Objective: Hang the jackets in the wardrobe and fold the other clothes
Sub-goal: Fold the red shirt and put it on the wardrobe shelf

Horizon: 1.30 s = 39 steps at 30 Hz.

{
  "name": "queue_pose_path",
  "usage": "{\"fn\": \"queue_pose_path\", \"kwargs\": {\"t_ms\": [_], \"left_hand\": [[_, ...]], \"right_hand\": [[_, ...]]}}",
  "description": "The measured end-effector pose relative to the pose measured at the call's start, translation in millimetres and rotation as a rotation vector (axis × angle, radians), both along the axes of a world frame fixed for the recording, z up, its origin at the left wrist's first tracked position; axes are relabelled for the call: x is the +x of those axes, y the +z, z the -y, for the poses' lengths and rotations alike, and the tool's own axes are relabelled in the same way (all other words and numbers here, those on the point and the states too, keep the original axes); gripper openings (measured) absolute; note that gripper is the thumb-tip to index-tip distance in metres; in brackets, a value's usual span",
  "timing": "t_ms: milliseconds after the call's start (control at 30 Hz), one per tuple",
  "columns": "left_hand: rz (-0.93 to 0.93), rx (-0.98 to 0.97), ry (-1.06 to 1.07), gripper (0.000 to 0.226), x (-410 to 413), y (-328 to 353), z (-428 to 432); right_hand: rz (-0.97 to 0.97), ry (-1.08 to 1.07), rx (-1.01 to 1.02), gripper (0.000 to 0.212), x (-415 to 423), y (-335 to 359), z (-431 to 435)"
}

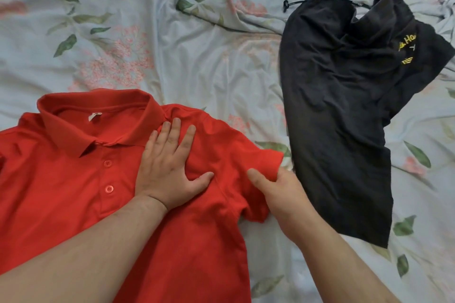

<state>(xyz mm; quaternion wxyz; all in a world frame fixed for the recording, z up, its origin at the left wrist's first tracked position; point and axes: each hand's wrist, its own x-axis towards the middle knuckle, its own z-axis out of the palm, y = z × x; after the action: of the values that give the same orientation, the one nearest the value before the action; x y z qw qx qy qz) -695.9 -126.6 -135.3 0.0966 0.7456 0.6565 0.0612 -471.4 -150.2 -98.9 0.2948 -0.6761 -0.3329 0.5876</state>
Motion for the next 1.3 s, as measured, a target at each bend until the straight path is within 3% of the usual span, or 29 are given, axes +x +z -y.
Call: {"fn": "queue_pose_path", "kwargs": {"t_ms": [133,300,367,433,467,600,733,867,933,1033,1100,1233,1300], "left_hand": [[-0.007,0.003,0.010,0.101,2,11,4],[0.099,0.321,-0.281,0.065,21,25,10],[0.116,0.114,-0.265,0.095,35,32,6],[-0.034,-0.147,-0.225,0.136,44,31,2],[-0.114,-0.196,-0.229,0.144,48,27,0],[-0.176,-0.238,-0.232,0.150,52,14,-4],[-0.145,-0.240,-0.256,0.148,46,22,-1],[0.033,-0.166,-0.197,0.141,30,41,26],[0.114,-0.103,-0.130,0.124,12,49,50],[0.114,0.062,0.032,0.095,-25,53,82],[0.047,0.153,0.184,0.086,-57,50,99],[-0.068,-0.012,0.393,0.095,-112,31,122],[-0.121,-0.091,0.400,0.098,-124,18,129]], "right_hand": [[-0.211,-0.297,-0.105,0.022,7,-4,-9],[-0.334,-0.293,-0.097,0.017,14,11,-18],[-0.287,-0.219,-0.041,0.017,22,16,-20],[-0.267,-0.127,-0.010,0.021,25,21,-19],[-0.263,-0.093,-0.011,0.026,25,23,-18],[-0.249,-0.012,-0.020,0.050,22,30,-17],[-0.256,-0.077,-0.005,0.045,14,40,-19],[-0.099,0.060,0.106,0.033,-7,64,-18],[0.045,0.164,0.203,0.034,-30,74,-17],[0.432,0.378,0.318,0.065,-77,72,-11],[0.608,0.502,0.289,0.080,-111,63,-5],[0.602,0.603,0.221,0.087,-152,41,6],[0.643,0.653,0.265,0.087,-160,30,15]]}}
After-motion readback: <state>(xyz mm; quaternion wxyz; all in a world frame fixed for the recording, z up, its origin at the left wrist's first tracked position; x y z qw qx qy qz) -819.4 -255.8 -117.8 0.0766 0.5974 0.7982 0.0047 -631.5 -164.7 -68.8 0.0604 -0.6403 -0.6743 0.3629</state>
